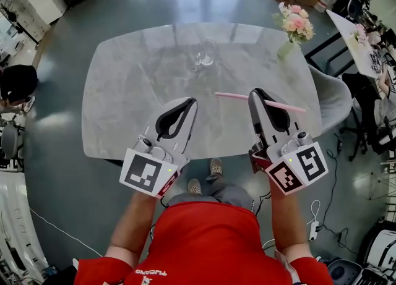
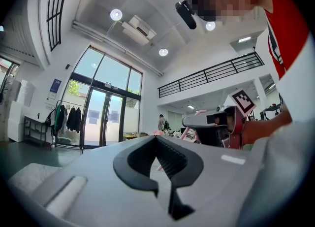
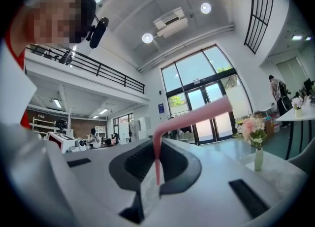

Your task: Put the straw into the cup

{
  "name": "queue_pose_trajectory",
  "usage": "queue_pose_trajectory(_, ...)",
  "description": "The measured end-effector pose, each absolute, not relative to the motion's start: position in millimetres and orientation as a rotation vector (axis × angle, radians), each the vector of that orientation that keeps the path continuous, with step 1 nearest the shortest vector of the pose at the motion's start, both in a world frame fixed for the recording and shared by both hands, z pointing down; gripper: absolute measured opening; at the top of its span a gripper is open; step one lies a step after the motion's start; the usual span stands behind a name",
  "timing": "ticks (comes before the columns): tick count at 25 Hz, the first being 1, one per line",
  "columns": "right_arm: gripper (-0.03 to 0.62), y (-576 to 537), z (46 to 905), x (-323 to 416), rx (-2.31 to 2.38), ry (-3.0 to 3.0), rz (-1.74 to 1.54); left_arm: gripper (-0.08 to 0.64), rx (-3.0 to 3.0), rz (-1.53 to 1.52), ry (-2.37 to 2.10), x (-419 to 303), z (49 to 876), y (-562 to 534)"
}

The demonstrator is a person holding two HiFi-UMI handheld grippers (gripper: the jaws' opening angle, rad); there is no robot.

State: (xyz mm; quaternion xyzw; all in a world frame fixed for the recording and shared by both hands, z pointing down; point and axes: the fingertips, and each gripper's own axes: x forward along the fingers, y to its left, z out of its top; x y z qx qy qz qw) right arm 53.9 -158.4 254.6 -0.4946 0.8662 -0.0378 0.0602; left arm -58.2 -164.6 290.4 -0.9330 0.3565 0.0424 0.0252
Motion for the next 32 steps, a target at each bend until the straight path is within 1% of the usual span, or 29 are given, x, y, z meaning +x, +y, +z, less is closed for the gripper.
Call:
queue_pose_trajectory(18,0.02,-284,272,91,-1.324,2.709,-0.156,0.006,-2.774,0.071,1.35,-24,296,-271)
queue_pose_trajectory(25,0.02,-319,277,92,-1.29,2.747,-0.157,0.005,-2.762,0.048,1.399,-17,304,-299)
queue_pose_trajectory(32,0.02,-355,293,91,-1.351,2.752,-0.166,0.005,-2.79,0.025,1.369,-10,316,-324)
